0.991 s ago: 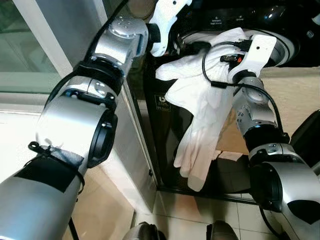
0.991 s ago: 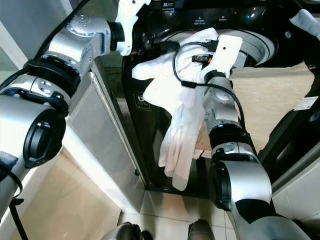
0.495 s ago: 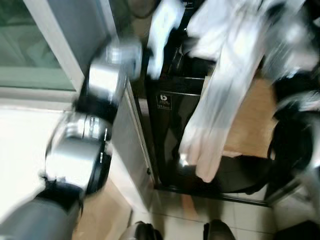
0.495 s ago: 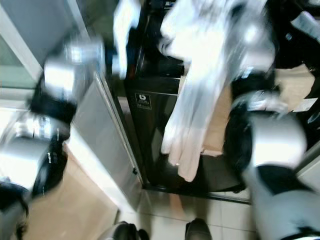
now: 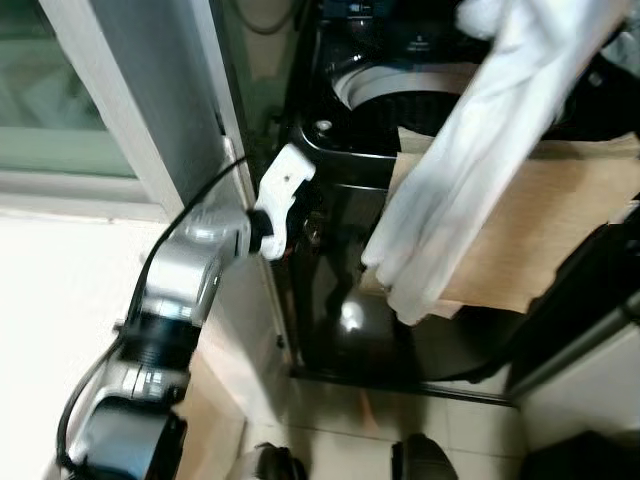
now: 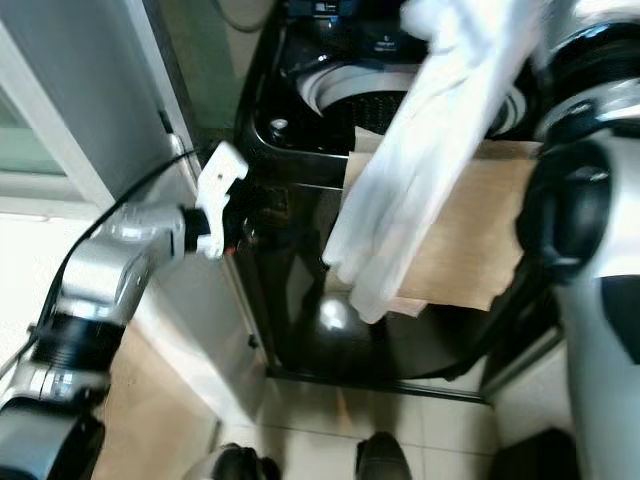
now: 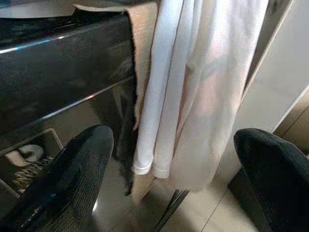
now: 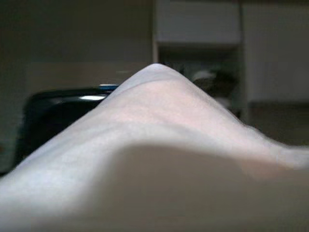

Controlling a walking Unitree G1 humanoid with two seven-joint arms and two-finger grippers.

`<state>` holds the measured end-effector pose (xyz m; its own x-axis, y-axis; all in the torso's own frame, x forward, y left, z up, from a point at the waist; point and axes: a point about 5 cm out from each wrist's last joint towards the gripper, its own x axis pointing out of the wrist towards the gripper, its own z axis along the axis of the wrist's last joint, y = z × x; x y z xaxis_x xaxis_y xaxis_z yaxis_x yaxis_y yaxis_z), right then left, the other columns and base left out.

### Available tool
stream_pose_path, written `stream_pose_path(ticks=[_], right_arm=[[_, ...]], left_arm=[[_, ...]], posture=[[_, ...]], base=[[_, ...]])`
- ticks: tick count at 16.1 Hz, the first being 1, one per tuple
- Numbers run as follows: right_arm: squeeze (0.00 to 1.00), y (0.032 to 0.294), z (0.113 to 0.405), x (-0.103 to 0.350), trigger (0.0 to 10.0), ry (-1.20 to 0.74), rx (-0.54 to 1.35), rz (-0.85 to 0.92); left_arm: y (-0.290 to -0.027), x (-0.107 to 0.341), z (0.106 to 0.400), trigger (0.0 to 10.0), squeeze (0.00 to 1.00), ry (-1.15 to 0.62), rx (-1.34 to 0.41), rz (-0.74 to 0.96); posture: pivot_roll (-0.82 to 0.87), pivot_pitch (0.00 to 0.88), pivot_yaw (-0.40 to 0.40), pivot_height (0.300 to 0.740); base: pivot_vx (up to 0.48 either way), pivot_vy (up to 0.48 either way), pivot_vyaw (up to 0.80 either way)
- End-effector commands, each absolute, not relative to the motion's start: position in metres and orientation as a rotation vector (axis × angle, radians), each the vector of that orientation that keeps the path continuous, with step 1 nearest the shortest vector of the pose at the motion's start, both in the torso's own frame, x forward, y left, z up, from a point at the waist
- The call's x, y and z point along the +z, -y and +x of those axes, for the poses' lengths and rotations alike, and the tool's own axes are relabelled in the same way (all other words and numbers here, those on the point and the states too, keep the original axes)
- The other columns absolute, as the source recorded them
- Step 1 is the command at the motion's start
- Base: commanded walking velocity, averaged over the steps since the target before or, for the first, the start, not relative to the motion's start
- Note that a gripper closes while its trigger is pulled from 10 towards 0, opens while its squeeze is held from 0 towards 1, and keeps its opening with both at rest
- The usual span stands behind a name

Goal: Clothes washing

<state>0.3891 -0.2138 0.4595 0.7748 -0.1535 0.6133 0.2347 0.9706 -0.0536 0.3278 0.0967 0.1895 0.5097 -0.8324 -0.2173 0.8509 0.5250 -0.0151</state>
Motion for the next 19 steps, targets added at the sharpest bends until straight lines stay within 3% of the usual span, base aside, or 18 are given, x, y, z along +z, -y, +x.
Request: stream_pose_path(ticks=[1,3,6,7,9,11,13,14,15,17,18,19], right_arm=[[0.0,0.201,0.391,0.461,0.0,0.644,-0.195,-0.172],[0.0,0.212,0.398,0.444,0.0,0.54,-0.235,-0.099],[0.0,0.201,0.419,0.383,0.0,0.274,-0.249,-0.402],[0.0,0.201,0.419,0.383,0.0,0.274,-0.249,-0.402],[0.0,0.2,0.425,0.34,0.0,0.125,-0.249,-0.663],[0.0,0.21,0.426,0.318,0.0,0.045,-0.271,-0.551],[0.0,0.222,0.423,0.29,0.0,-0.035,-0.313,-0.295],[0.0,0.225,0.423,0.287,0.0,-0.044,-0.331,-0.26],[0.0,0.233,0.42,0.275,0.0,-0.072,-0.364,-0.081],[0.0,0.235,0.419,0.264,0.0,-0.104,-0.372,0.081],[0.0,0.234,0.418,0.257,6.1,-0.13,-0.368,0.18],[0.0,0.232,0.419,0.254,10.0,-0.138,-0.362,0.247]], left_arm=[[-0.094,0.201,0.325,10.0,0.0,-0.167,-1.009,0.088],[-0.079,0.2,0.306,10.0,0.0,-0.149,-1.043,0.045],[-0.074,0.205,0.279,10.0,0.0,-0.131,-0.974,-0.02],[-0.074,0.205,0.279,10.0,0.0,-0.131,-0.974,-0.02],[-0.085,0.201,0.271,10.0,0.0,-0.155,-0.883,-0.036],[-0.092,0.198,0.264,10.0,0.0,-0.176,-0.832,-0.042],[-0.096,0.199,0.266,10.0,0.0,-0.148,-0.726,0.029],[-0.096,0.201,0.266,10.0,0.0,-0.127,-0.706,0.032],[-0.088,0.205,0.265,10.0,0.0,-0.07,-0.676,0.053],[-0.08,0.211,0.263,10.0,0.0,0.004,-0.69,0.094],[-0.077,0.216,0.263,10.0,0.0,0.036,-0.692,0.088],[-0.076,0.219,0.263,10.0,0.0,0.061,-0.688,0.102]], posture=[[-0.09,0.0,0.022,0.714],[-0.05,0.0,-0.019,0.714],[0.06,0.0,-0.115,0.714],[0.06,0.0,-0.115,0.714],[0.11,0.0,-0.151,0.714],[0.14,0.0,-0.166,0.714],[0.16,0.0,-0.165,0.714],[0.15,0.0,-0.159,0.714],[0.15,0.0,-0.153,0.714],[0.14,0.0,-0.147,0.714],[0.14,0.0,-0.144,0.714],[0.13,0.0,-0.139,0.714]], base=[[0.0,0.0,0.0],[0.0,0.0,0.0],[0.0,0.0,0.0],[0.0,0.0,0.0],[0.0,0.0,0.0],[0.0,0.0,0.0],[0.0,0.0,0.0],[0.0,0.0,0.0],[0.0,0.0,0.0],[0.0,0.0,0.0],[0.0,0.0,0.0],[0.0,0.0,0.0]])
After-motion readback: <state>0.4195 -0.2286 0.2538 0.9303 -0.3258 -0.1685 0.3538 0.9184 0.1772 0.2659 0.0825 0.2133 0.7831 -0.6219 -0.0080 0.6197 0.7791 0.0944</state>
